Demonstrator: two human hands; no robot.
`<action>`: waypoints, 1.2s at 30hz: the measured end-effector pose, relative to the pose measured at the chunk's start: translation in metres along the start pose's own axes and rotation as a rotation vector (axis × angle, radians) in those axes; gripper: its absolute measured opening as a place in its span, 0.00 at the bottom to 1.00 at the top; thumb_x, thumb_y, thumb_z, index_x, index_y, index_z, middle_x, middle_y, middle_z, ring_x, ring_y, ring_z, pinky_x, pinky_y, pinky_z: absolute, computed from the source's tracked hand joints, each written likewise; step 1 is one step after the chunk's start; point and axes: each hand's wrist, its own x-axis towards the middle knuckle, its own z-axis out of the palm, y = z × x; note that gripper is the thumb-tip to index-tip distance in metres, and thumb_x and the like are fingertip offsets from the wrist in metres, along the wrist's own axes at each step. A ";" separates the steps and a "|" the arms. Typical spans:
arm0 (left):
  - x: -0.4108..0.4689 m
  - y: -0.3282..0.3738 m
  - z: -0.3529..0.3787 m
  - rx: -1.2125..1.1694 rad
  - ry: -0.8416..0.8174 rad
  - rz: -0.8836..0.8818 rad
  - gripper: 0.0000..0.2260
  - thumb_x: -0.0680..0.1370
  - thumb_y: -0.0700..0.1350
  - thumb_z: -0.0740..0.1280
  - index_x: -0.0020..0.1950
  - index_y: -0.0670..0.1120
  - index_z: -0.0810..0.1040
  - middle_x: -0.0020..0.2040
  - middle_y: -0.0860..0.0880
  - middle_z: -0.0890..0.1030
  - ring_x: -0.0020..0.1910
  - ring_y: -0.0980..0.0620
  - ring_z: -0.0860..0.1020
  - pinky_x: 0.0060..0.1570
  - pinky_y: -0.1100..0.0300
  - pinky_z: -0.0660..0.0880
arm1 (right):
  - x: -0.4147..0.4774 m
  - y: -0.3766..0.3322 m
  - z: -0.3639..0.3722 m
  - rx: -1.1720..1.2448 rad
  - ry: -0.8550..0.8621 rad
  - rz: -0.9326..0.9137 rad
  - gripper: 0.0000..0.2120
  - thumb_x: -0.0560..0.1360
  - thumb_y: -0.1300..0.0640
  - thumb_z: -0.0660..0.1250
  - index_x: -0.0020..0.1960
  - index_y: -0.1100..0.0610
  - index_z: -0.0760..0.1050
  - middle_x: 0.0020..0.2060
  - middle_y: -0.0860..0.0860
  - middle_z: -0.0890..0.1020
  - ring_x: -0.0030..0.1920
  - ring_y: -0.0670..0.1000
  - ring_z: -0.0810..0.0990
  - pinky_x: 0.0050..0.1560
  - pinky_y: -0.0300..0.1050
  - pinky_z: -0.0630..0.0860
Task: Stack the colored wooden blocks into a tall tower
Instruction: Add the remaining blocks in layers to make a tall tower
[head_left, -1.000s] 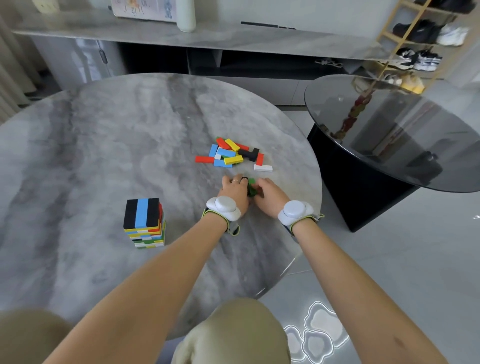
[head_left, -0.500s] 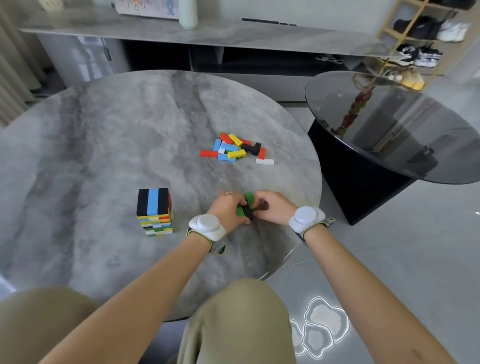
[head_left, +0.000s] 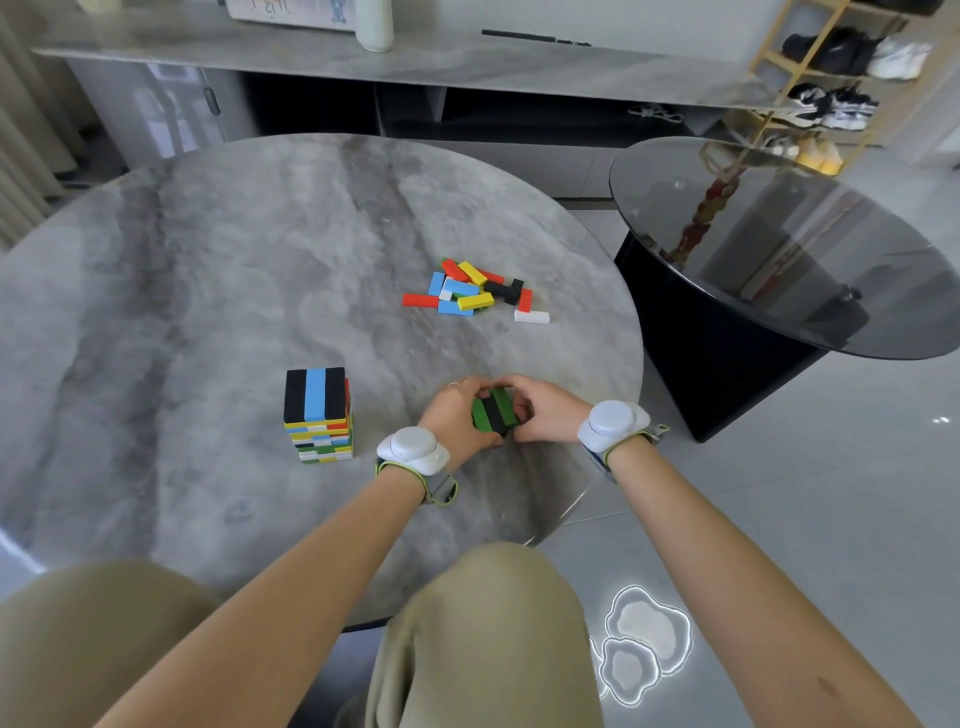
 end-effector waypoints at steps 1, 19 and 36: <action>0.000 0.000 0.000 0.000 0.004 0.001 0.32 0.64 0.42 0.78 0.66 0.44 0.72 0.59 0.45 0.76 0.58 0.47 0.75 0.54 0.56 0.75 | 0.000 0.001 0.000 0.004 -0.006 0.000 0.31 0.67 0.68 0.68 0.69 0.58 0.64 0.34 0.47 0.70 0.37 0.49 0.71 0.38 0.41 0.68; -0.006 0.005 -0.001 0.012 -0.014 -0.015 0.38 0.62 0.43 0.79 0.69 0.43 0.68 0.64 0.43 0.70 0.63 0.45 0.70 0.60 0.52 0.74 | -0.002 -0.010 0.002 0.050 -0.019 0.117 0.42 0.68 0.68 0.66 0.75 0.53 0.47 0.36 0.53 0.70 0.39 0.54 0.73 0.39 0.46 0.69; -0.058 0.039 -0.097 0.034 -0.026 0.120 0.36 0.69 0.42 0.74 0.72 0.47 0.61 0.70 0.46 0.61 0.66 0.48 0.67 0.56 0.65 0.68 | 0.005 -0.070 0.063 -0.196 0.454 0.625 0.32 0.71 0.42 0.66 0.63 0.64 0.63 0.62 0.58 0.69 0.62 0.57 0.71 0.60 0.49 0.66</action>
